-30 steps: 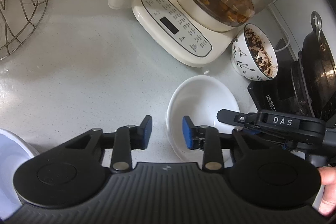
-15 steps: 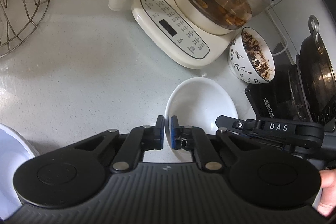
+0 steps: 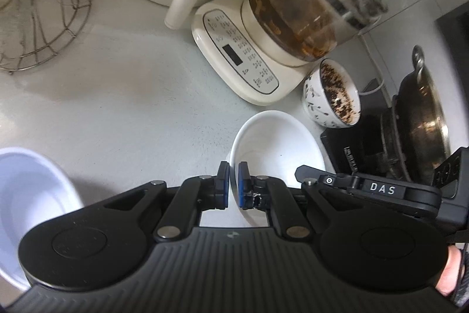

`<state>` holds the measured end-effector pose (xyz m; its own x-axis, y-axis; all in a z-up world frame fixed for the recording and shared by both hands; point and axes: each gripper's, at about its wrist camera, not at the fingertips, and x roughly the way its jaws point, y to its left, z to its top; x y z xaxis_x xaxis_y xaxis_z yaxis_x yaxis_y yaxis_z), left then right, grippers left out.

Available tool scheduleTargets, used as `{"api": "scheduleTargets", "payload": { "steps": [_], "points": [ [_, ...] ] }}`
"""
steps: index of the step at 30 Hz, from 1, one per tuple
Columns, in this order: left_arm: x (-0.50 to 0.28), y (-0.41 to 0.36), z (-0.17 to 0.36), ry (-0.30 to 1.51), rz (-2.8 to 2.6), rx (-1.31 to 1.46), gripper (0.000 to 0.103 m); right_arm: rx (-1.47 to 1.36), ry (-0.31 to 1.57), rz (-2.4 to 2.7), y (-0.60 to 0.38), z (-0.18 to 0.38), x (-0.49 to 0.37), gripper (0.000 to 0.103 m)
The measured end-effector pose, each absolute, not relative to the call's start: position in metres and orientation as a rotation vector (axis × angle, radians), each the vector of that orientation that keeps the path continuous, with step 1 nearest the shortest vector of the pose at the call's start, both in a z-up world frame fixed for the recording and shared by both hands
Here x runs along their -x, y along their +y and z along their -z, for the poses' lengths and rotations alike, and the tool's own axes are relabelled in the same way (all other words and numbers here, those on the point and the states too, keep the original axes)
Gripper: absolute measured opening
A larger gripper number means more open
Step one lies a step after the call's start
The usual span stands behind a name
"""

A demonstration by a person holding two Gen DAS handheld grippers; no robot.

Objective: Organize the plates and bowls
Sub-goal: 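Lift the ceramic bowl and carry it toward the floral plate stack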

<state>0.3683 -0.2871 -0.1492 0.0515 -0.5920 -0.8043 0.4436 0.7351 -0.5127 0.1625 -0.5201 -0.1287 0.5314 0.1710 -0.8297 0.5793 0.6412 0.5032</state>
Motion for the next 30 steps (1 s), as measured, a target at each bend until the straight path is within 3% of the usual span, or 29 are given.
{"api": "scheduleTargets", "payload": {
  "steps": [30],
  "points": [
    [-0.37,-0.125,0.083,1.14,0.668,0.329,0.007,-0.654,0.938,0.056,-0.395,0.068,-0.215,0.013]
  ]
}}
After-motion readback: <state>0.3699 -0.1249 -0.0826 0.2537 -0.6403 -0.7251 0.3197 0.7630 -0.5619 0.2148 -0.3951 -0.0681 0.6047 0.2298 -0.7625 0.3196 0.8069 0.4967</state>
